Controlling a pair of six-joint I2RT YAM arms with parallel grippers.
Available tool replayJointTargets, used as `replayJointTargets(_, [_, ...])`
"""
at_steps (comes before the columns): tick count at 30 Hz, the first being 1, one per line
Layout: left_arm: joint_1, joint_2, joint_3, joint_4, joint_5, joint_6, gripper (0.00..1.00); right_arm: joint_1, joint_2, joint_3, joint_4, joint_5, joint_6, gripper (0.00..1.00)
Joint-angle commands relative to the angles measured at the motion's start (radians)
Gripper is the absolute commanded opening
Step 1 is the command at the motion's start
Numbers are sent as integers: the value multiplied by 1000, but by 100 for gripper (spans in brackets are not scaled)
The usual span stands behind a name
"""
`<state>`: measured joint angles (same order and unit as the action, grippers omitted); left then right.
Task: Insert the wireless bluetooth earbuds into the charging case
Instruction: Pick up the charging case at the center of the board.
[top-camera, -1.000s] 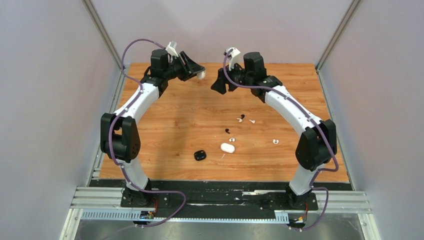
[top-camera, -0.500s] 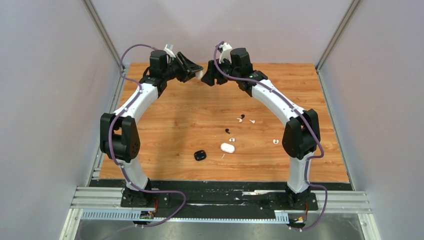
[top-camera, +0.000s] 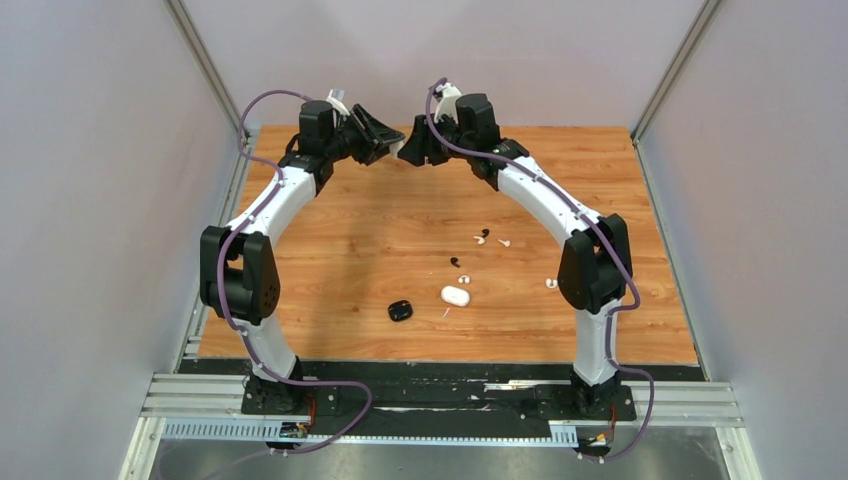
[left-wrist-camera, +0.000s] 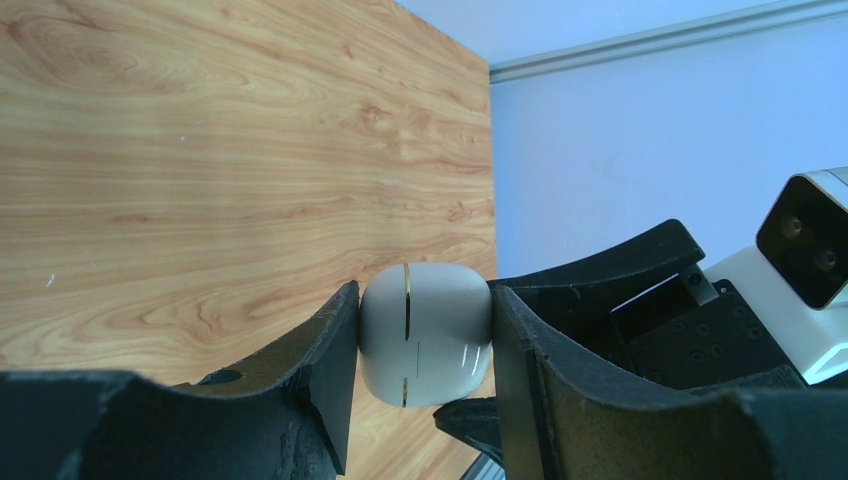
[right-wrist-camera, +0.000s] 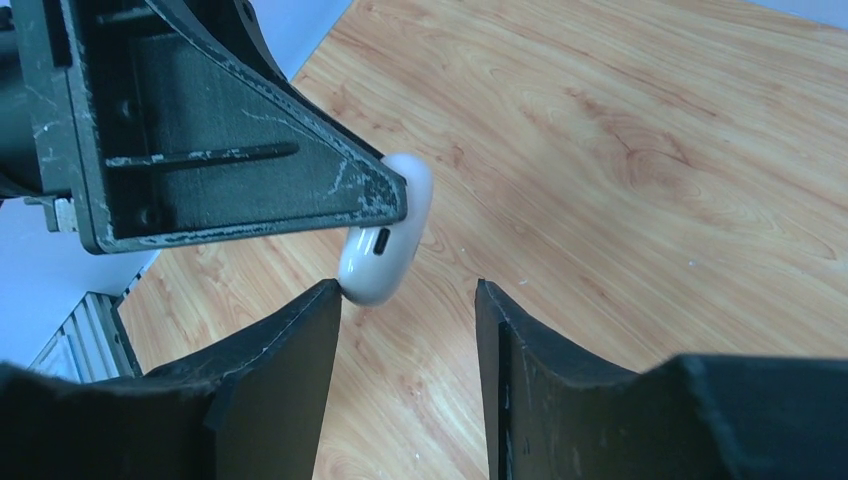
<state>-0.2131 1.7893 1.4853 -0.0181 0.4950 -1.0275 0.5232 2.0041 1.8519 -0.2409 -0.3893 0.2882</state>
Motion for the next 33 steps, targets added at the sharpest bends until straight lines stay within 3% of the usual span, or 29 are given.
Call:
replayJointTargets(1, [4, -19, 3, 23, -2, -10, 0, 6, 29, 66, 66, -28, 42, 51])
replayJointTargets(6, [4, -19, 2, 23, -6, -8, 0, 8, 50, 87, 78, -70, 59, 53])
replayJointTargets(10, [4, -22, 3, 23, -7, -5, 0, 9, 49, 76, 77, -51, 76, 44])
replayJointTargets(11, [4, -23, 2, 23, -7, -5, 0, 9, 46, 72, 78, -44, 78, 40])
replayJointTargets(14, [4, -25, -1, 23, -8, -5, 0, 9, 42, 66, 78, -17, 65, 15])
replayJointTargets(17, [4, -25, -6, 23, -6, -4, 0, 9, 44, 69, 82, 2, 22, 0])
replayJointTargets(18, [4, -25, -7, 23, -5, -4, 0, 9, 45, 69, 87, 1, -2, 0])
replayJointTargets(19, [4, -25, -9, 23, -5, -5, 4, 9, 45, 69, 92, -3, -27, 0])
replayJointTargets(21, [5, -26, -9, 23, -9, -1, 25, 9, 43, 68, 100, -18, -77, 0])
replayJointTargets(22, [6, -26, -7, 23, -9, 3, 42, 9, 38, 64, 102, -22, -116, 0])
replayJointTargets(25, [22, -30, 27, 23, 12, 71, 68, 4, -14, 20, 117, -30, -255, 0])
replayJointTargets(28, [57, -34, 74, -9, 96, 123, 96, 2, -128, -152, 242, -30, -497, 0])
replayJointTargets(33, [130, -3, 193, -147, 318, 223, 100, 8, -353, -595, 637, -59, -1040, 0])
